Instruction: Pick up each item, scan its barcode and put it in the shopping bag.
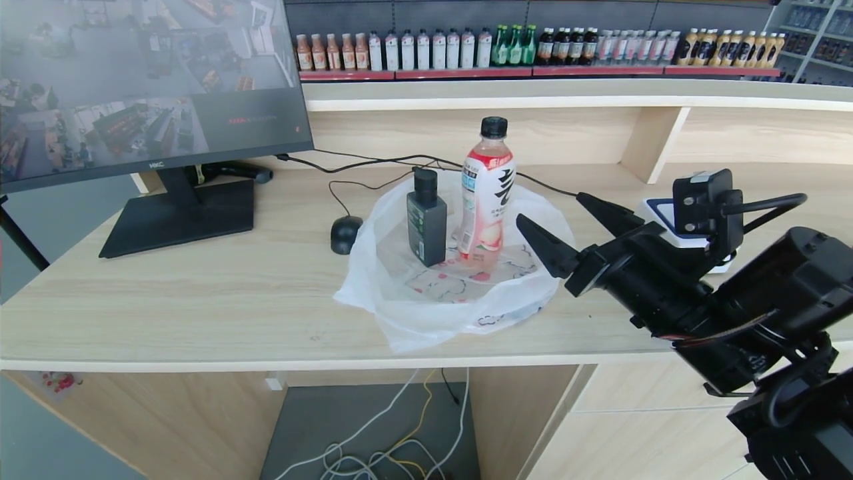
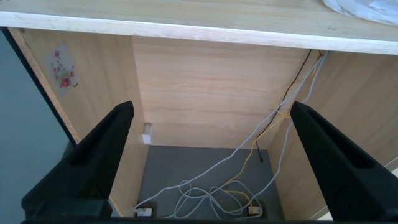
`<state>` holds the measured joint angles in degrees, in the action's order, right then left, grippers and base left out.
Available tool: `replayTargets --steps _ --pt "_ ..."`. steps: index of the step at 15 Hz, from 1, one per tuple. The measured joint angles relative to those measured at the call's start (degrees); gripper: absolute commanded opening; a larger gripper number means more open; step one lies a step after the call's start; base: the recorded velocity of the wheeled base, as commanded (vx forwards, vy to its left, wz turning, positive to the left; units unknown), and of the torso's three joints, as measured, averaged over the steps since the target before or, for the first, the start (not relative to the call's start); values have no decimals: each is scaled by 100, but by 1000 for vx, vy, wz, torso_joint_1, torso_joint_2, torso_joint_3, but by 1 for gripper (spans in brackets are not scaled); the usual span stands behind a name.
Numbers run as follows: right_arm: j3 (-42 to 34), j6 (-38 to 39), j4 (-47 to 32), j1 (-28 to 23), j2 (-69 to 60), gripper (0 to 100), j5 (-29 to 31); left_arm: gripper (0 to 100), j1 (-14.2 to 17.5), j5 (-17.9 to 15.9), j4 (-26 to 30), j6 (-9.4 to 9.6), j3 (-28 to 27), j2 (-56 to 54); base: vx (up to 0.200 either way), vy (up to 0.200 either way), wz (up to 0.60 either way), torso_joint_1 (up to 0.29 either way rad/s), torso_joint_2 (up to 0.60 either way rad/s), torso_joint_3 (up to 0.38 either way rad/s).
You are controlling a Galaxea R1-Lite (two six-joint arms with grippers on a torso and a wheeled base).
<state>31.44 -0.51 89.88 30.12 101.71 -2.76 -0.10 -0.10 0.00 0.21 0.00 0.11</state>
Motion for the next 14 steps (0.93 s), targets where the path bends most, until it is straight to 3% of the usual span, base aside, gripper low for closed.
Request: replayTargets --steps 3,14 --pt "-20 2 6 -37 13 100 5 100 0 0 0 0 0 0 0 0 0 0 0 0" --pt "-154 11 6 -216 24 100 2 100 0 0 0 50 0 -1 0 -200 0 1 3 3"
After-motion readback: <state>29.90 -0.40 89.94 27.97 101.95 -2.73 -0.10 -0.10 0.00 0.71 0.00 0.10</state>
